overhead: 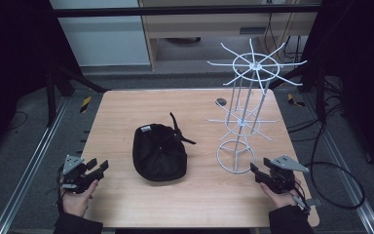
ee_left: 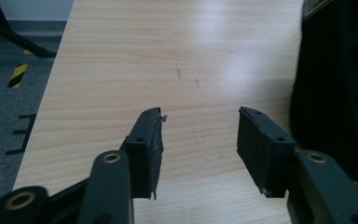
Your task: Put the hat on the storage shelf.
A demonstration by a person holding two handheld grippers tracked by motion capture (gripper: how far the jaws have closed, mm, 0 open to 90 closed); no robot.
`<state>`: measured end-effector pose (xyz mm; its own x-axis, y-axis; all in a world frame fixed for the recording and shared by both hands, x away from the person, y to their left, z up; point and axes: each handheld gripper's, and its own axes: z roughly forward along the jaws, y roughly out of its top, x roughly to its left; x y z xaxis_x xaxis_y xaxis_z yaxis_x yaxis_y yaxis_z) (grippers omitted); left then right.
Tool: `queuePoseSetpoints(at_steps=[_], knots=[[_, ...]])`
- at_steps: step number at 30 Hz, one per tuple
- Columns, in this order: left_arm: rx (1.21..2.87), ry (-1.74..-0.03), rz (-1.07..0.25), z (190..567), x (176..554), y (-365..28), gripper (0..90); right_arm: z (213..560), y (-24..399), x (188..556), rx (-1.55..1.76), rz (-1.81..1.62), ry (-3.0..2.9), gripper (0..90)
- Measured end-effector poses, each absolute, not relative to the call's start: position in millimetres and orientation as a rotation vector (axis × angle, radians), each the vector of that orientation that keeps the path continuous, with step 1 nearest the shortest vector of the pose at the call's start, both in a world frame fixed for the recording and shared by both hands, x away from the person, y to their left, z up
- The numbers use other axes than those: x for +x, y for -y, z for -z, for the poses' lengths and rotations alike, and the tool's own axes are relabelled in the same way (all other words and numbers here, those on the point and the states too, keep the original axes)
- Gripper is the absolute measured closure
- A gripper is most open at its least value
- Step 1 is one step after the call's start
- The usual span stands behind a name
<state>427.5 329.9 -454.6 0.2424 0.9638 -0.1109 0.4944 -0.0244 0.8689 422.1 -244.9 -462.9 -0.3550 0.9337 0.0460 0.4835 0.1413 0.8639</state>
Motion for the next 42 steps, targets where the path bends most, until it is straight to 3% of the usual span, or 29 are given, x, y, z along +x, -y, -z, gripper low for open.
queuePoseSetpoints(at_steps=[6,16,42], knots=[[1.658,-1.322,-0.674,449.1,421.4,-318.0,56.9,460.4,212.7,413.7,1.246,-1.183,-2.004,46.6],[1.692,-1.259,-0.688,446.2,421.7,-298.4,54.9,456.2,170.7,407.4,1.135,-1.294,-2.077,49.7],[1.769,-1.192,-0.695,445.5,451.2,-243.3,54.2,464.7,62.4,451.3,1.056,-1.343,-2.17,54.5]])
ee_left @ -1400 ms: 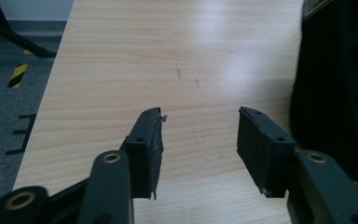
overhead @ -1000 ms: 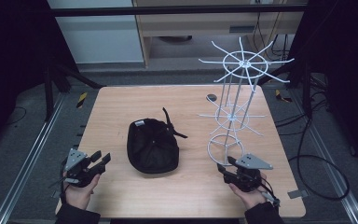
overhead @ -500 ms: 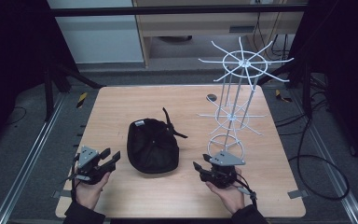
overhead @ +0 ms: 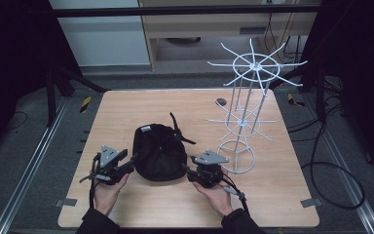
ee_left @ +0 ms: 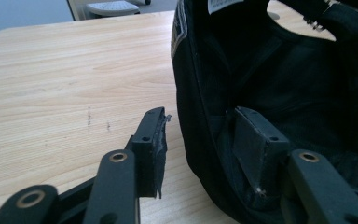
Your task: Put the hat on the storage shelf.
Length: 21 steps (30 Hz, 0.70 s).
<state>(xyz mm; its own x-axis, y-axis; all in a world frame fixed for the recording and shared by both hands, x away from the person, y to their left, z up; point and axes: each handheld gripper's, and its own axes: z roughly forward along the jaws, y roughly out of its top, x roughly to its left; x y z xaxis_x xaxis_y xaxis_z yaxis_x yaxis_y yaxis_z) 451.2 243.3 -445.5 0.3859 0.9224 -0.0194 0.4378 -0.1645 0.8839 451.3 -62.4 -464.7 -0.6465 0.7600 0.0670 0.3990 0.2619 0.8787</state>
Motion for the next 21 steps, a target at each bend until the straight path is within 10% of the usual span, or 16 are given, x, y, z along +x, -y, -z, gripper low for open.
queuePoseSetpoints(at_steps=[21], knots=[[1.837,-1.245,-0.662,457.3,464.5,-241.2,80.6,485.1,46.0,472.0,1.134,-1.282,-2.195,59.8]])
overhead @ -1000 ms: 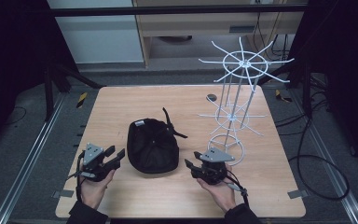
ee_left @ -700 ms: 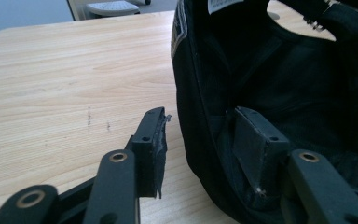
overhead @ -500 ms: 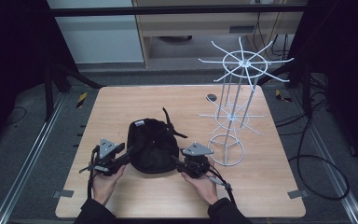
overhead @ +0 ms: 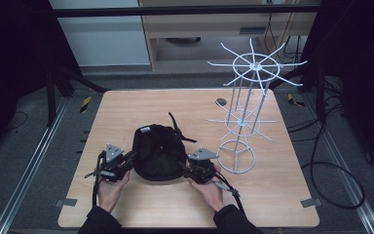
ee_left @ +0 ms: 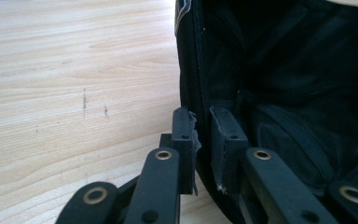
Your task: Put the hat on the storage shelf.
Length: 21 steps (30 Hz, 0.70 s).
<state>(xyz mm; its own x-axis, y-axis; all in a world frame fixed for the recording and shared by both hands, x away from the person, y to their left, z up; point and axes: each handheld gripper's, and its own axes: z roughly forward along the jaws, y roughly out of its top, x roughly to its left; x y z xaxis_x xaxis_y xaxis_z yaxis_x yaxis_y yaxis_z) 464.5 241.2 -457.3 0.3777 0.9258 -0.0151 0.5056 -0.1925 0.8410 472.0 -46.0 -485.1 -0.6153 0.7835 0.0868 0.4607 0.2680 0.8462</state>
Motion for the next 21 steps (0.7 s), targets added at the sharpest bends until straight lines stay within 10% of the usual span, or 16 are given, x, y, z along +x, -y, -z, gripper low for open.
queuePoseSetpoints(at_steps=[8,21], knots=[[1.858,-1.226,-0.604,459.1,463.5,-236.4,81.9,480.5,51.5,475.3,1.154,-1.323,-2.215,79.4],[1.897,-1.196,-0.521,467.8,459.9,-216.6,81.0,433.7,61.5,458.3,0.933,-1.375,-2.114,82.5]])
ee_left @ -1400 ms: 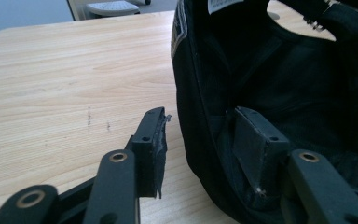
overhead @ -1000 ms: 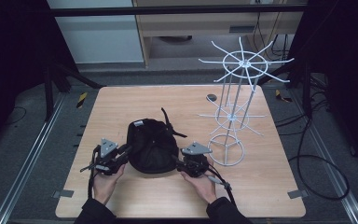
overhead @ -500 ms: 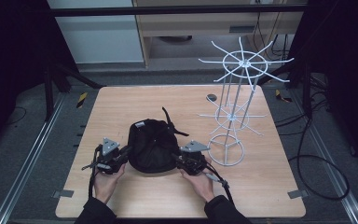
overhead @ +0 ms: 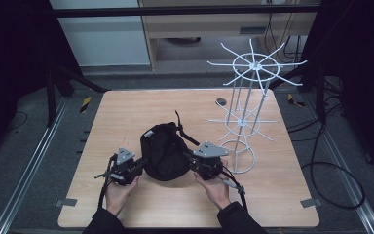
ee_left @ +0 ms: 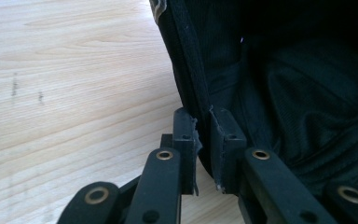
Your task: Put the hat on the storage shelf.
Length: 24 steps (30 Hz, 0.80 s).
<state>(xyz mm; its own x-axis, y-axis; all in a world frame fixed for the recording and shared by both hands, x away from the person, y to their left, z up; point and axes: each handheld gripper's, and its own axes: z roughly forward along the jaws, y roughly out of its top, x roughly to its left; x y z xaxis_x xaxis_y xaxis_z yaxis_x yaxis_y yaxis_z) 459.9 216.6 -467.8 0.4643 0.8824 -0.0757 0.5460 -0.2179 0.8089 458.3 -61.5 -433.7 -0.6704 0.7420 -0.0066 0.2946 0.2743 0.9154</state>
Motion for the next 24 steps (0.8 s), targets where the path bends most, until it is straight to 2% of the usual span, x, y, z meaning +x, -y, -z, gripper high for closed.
queuePoseSetpoints(at_steps=[15,24], knots=[[1.891,-1.247,-0.473,478.8,467.7,-215.3,81.9,432.0,45.4,445.4,0.714,-1.553,-2.209,83.0],[1.875,-1.235,-0.476,479.7,471.2,-222.3,79.5,441.3,27.9,433.9,0.6,-1.517,-2.326,82.7]])
